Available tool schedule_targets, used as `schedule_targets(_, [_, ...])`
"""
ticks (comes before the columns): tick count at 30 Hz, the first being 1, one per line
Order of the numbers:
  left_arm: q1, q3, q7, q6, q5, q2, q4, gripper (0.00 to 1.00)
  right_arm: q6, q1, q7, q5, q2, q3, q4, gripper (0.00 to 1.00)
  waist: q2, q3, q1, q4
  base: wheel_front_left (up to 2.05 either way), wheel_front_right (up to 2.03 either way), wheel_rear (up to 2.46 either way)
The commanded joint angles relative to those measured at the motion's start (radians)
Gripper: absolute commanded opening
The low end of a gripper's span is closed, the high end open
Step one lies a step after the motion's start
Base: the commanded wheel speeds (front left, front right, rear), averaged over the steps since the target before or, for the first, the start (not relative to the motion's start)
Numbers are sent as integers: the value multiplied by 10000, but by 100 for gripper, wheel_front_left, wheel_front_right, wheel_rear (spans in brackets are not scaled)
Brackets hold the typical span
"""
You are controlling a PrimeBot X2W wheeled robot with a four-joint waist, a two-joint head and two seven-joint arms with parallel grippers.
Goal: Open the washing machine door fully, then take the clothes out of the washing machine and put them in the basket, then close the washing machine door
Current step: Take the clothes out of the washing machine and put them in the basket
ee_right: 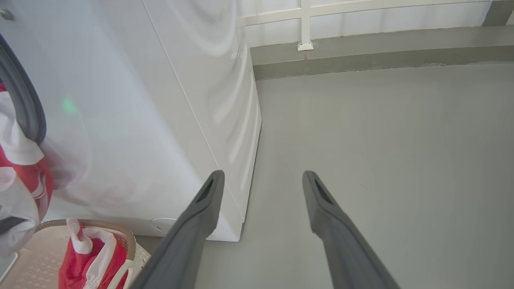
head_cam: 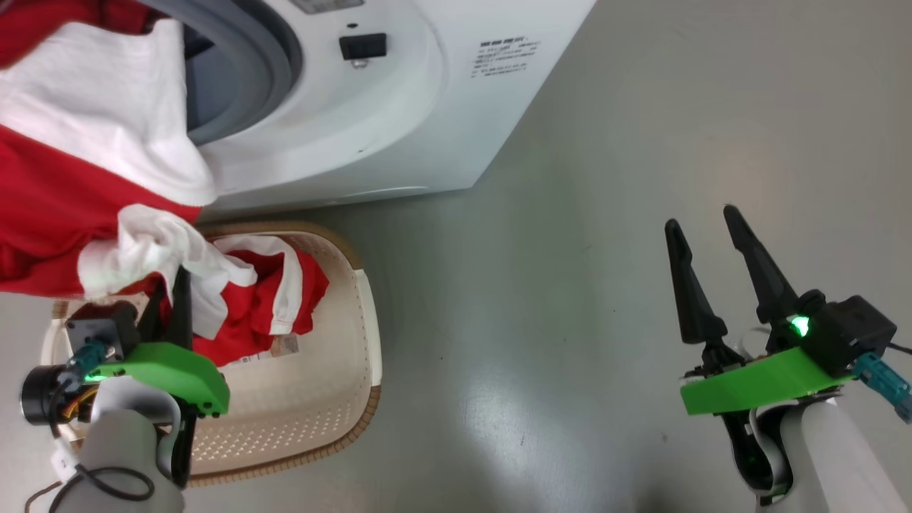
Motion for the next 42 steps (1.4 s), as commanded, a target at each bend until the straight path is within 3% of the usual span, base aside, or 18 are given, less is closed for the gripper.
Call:
schedule_targets(1, [-95,186,-51,-55,33,393,151,0,63,-152,-67,92,-18,206,-260,100,-1,121,0,-27,0,0,0])
schedule_targets(15, [-903,-229,-51,-55,-441,616,1706,2,63,-306,-67,129,-18,246,-283,100,-1,376,0,-112,0,0,0])
schedule_targets(17, [-906,-228,-51,-55,-464,619,1595,47,63,-313,-67,125,-18,215,-288,100,-1,377,0,-103,0,0,0])
schedule_targets(20, [-834,-219,-51,-55,-502,581,1392,100,63,-297,-67,110,-18,175,-283,100,-1,325,0,-67,0,0,0])
schedule_targets(30, [-192,-167,-51,-56,-662,416,77,100,63,-237,-67,29,-18,135,-146,100,-1,-103,0,131,0,0,0])
schedule_targets(42, [1092,285,-51,-56,-620,115,-2537,100,63,12,-67,-121,-18,89,-19,100,-1,-727,0,419,0,0,0])
